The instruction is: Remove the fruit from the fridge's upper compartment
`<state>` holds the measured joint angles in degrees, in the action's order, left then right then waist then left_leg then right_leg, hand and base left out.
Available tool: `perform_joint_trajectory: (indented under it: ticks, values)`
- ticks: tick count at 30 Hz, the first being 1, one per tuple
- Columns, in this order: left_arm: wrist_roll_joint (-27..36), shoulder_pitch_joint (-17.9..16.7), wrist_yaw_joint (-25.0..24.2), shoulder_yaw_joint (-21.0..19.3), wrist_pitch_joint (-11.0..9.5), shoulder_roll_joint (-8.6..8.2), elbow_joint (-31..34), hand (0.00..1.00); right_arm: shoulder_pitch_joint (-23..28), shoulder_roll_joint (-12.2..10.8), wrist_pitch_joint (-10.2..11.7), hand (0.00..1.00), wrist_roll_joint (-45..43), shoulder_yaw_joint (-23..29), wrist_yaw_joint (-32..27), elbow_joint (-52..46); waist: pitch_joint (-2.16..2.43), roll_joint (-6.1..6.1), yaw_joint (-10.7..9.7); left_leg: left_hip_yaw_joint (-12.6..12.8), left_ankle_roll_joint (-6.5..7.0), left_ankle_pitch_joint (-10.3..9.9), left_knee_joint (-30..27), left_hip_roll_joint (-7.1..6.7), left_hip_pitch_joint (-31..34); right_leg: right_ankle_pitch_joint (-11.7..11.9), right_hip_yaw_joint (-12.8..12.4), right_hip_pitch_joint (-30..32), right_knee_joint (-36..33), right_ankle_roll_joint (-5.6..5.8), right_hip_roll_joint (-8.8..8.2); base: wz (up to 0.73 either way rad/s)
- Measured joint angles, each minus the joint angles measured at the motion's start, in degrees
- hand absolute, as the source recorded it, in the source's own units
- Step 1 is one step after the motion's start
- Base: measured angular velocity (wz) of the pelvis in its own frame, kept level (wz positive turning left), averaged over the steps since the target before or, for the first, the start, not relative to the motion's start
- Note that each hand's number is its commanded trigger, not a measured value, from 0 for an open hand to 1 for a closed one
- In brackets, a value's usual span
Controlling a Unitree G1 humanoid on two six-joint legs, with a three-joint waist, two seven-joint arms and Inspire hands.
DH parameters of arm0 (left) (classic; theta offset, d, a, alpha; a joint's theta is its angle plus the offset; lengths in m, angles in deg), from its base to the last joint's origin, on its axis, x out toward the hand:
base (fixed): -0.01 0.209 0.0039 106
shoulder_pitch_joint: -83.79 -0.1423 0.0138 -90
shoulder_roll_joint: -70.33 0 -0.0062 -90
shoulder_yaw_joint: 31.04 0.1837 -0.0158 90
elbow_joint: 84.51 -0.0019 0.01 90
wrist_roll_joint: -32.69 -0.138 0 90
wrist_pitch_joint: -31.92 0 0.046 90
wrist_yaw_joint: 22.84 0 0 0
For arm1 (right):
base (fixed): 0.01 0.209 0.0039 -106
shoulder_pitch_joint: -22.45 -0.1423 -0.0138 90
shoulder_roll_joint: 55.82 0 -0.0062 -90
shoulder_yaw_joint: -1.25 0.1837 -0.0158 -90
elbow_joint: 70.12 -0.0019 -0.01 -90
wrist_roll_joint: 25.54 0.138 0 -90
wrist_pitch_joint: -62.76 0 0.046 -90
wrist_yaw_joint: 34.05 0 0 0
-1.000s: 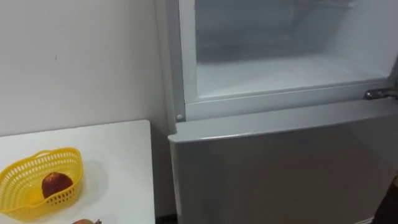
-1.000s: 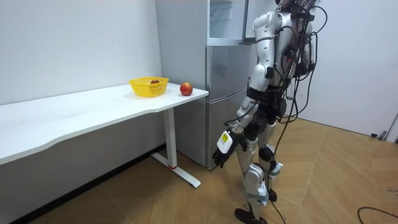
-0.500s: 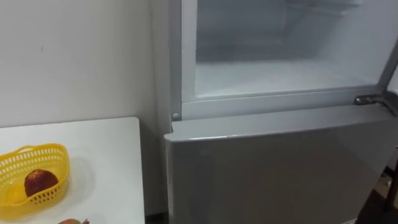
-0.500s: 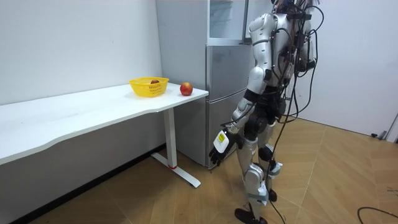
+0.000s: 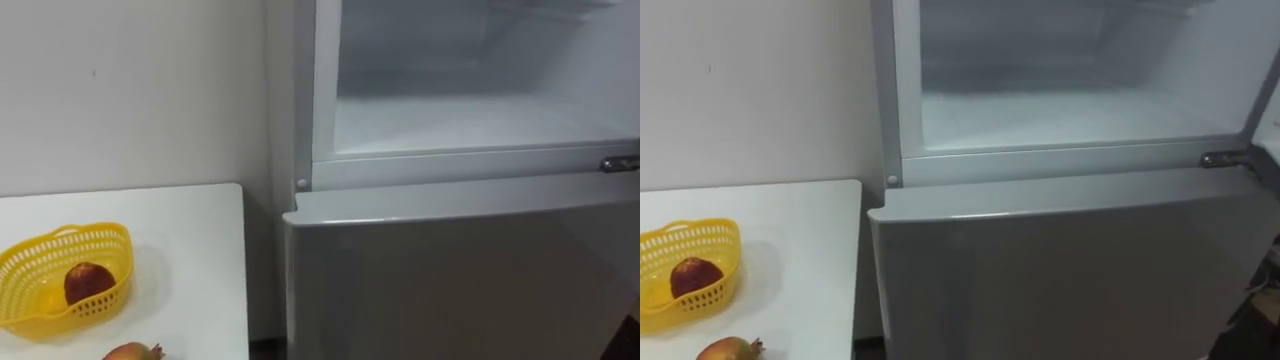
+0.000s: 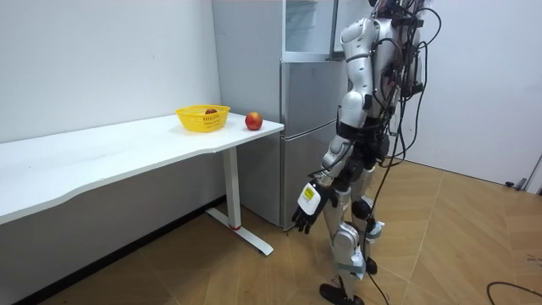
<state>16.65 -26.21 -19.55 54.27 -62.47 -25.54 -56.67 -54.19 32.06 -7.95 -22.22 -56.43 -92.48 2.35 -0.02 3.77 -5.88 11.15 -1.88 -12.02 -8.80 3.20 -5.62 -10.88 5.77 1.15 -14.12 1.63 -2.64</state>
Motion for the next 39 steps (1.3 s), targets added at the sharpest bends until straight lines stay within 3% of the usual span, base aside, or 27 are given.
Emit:
perform_joint_trajectory:
  ticks: [8,12,15,16,22,27,31,35,39]
  values:
    - [0.1,0.7,-1.8,-0.8,-0.9,-0.06,-2.0,0.0,-0.2,0.2,-0.5,0.0,-6.2,-3.1,3.1,-2.8,-0.05,0.34,1.2,-0.2,-0.01,0.0,0.0,-0.01,-0.2,0.0,0.2,0.0,-0.1,-0.1,-0.03,0.01]
    - [0.1,1.4,-1.7,-0.8,-1.0,-0.03,-4.0,0.0,-1.7,3.6,-0.5,0.0,-8.3,-4.0,4.7,-5.0,-0.22,1.39,1.9,-0.5,-0.01,0.0,-0.2,0.03,-0.3,0.1,0.4,-0.5,0.4,-0.17,0.0,0.03]
    - [0.2,1.8,-1.7,-0.6,-1.0,-0.04,-4.3,0.0,-2.2,4.2,-0.3,0.0,-11.1,-5.4,6.3,-5.3,-0.29,1.62,3.1,-0.5,-0.01,0.0,-0.4,0.05,-0.1,0.1,0.4,-0.5,0.4,-0.17,-0.02,0.0]
    - [0.1,1.8,-1.6,-0.6,-1.0,-0.04,-4.2,0.0,-2.4,4.2,-0.3,0.0,-11.1,-5.9,6.6,-5.3,-0.32,2.19,3.3,-0.5,-0.01,0.0,-0.4,0.05,-0.1,0.1,0.5,-0.5,0.4,-0.17,-0.03,0.0]
    - [0.1,1.6,-1.8,0.4,-0.9,-0.02,-2.8,0.0,-6.6,4.9,-0.4,0.0,-11.0,-10.4,14.2,-4.9,-0.67,1.13,4.2,-1.6,-0.02,0.0,-0.2,0.1,0.4,0.3,1.5,-1.6,0.8,-0.17,-0.02,0.1]
    - [0.1,1.6,-1.6,0.4,0.7,-0.06,-1.7,0.0,-7.7,6.2,-2.0,0.0,-11.0,-15.7,22.8,-0.9,-0.39,1.16,6.2,-2.5,-0.03,0.0,-0.3,0.11,0.2,0.4,2.3,-2.4,1.4,-0.26,-0.02,0.08]
    - [0.1,1.6,-1.7,0.4,2.3,-0.03,-1.6,0.0,-7.8,6.2,-4.1,0.0,-10.4,-19.6,29.1,5.2,-0.32,1.31,6.5,-3.1,-0.03,0.0,-0.4,0.11,-0.2,0.4,3.1,-3.4,1.5,-0.29,-0.13,0.11]
    - [0.1,1.6,-1.8,0.4,4.2,0.17,-1.5,0.0,-9.0,5.9,-4.4,0.0,-10.1,-19.4,32.5,7.8,-0.36,1.35,6.1,-3.7,-0.04,0.0,-0.5,0.11,-0.8,0.4,3.9,-4.5,2.0,-0.28,-0.21,0.07]
    - [0.1,1.5,-1.7,0.4,4.3,-0.02,-1.3,0.0,-9.1,5.9,-6.7,0.0,-10.6,-18.7,35.5,8.5,-0.26,1.65,6.3,-3.8,-0.15,-0.1,-0.5,0.11,-1.1,0.8,3.8,-5.1,2.4,-0.17,-0.12,0.02]
